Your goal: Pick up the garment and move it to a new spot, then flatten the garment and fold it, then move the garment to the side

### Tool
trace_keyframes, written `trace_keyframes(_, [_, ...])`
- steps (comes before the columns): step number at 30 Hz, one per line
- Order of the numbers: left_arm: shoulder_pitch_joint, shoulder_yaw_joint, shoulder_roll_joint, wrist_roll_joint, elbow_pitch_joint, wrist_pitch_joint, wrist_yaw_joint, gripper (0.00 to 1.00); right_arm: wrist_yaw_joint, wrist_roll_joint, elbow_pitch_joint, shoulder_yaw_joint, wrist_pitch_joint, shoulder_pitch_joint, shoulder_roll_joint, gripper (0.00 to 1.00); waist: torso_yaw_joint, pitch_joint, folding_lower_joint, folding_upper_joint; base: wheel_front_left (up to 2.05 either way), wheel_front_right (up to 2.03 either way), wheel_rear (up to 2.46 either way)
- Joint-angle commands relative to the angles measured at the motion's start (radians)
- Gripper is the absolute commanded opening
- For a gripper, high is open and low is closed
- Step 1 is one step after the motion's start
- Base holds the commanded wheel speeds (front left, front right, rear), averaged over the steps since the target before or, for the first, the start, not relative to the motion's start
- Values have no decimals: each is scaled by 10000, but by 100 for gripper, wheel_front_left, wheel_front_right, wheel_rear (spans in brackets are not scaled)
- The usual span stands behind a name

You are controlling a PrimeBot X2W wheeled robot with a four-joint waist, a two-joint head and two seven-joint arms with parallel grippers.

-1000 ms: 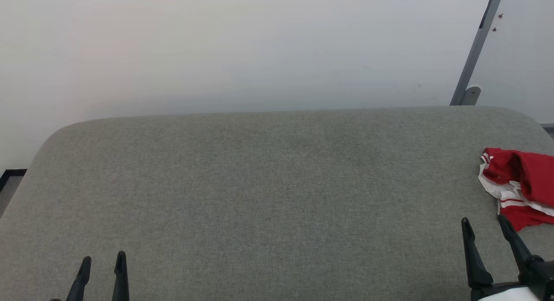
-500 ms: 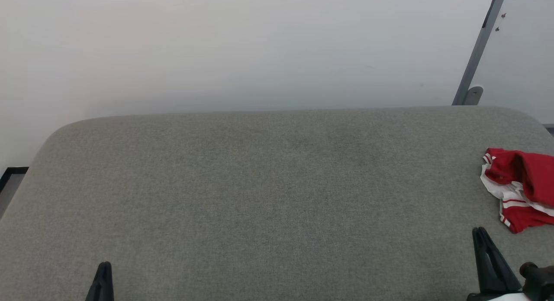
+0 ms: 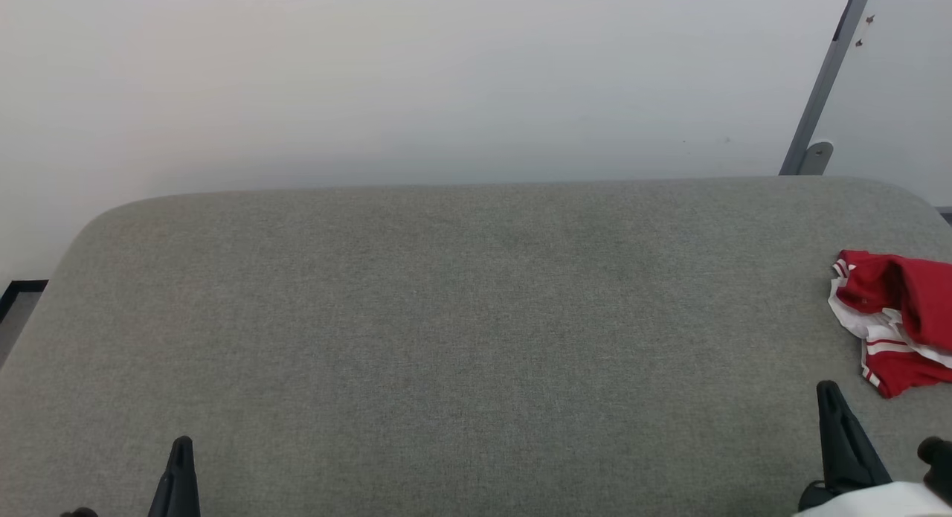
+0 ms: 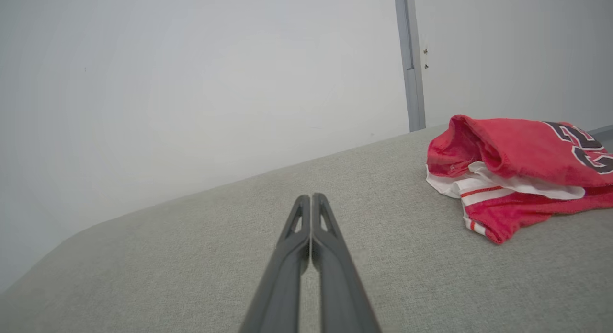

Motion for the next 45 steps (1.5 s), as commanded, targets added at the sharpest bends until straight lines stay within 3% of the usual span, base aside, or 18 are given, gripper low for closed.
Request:
trace_keyframes(1, [-348, 55, 54, -346, -97, 91, -8, 0, 0, 401, -83, -34, 94, -349, -14, 0, 1, 11, 0, -1, 0, 0, 0])
trace_keyframes(24, [-1223, 89, -200, -3299, 330, 975, -18, 0, 0, 3869, 248, -56, 976, -969, 219, 0, 3, 210, 0, -1, 0, 0, 0])
trace_keyframes(45, [-1837, 111, -395, -5358, 630, 1594, -27, 0, -1, 6273, 481, -84, 1586, -1423, 387, 0, 6, 383, 0, -1, 0, 0, 0])
